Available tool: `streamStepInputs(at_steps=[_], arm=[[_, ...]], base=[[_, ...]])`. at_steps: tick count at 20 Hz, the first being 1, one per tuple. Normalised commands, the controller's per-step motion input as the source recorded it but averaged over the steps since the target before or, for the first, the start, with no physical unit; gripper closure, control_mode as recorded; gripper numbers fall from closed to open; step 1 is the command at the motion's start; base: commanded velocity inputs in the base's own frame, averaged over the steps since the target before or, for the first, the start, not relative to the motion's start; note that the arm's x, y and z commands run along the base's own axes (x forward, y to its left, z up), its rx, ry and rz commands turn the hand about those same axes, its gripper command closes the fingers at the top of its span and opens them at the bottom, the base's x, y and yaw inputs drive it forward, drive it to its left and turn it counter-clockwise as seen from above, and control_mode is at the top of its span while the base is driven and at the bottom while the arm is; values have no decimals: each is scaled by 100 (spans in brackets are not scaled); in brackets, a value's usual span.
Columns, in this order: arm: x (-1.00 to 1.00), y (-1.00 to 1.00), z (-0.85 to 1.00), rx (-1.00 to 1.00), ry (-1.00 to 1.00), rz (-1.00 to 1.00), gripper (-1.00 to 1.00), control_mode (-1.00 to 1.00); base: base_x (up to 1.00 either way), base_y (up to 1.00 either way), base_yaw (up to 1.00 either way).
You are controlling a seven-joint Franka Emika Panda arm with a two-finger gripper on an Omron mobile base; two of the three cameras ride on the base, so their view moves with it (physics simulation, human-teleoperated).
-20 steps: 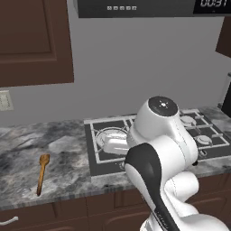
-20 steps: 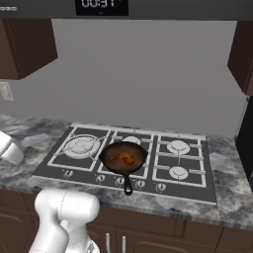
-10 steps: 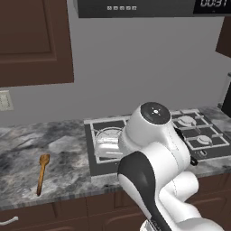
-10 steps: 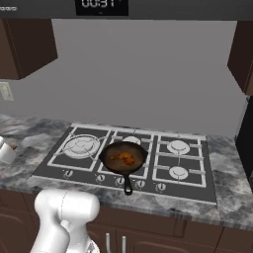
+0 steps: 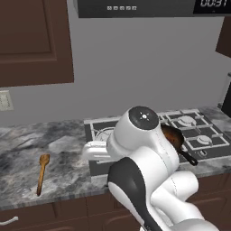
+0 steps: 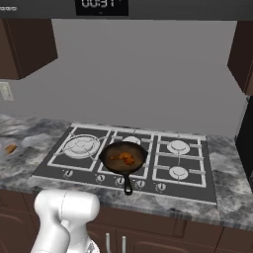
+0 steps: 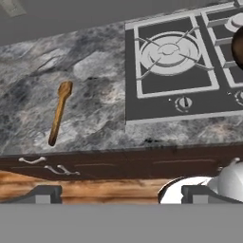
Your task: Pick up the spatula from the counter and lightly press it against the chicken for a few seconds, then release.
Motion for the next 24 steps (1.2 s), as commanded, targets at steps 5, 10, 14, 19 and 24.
streamStepInputs(at_steps=[5,10,14,19,24], arm=[[0,26,-5,5,0,4,-100,-100],[0,28,-8,4,0,5,-100,-100],[3,31,-9,0,0,5,-100,-100],[5,24,-4,1,0,5,-100,-100],[7,21,-10,2,0,4,-100,-100]], base=[[0,0,0],[0,0,0],[0,0,0],[0,0,0],[0,0,0]])
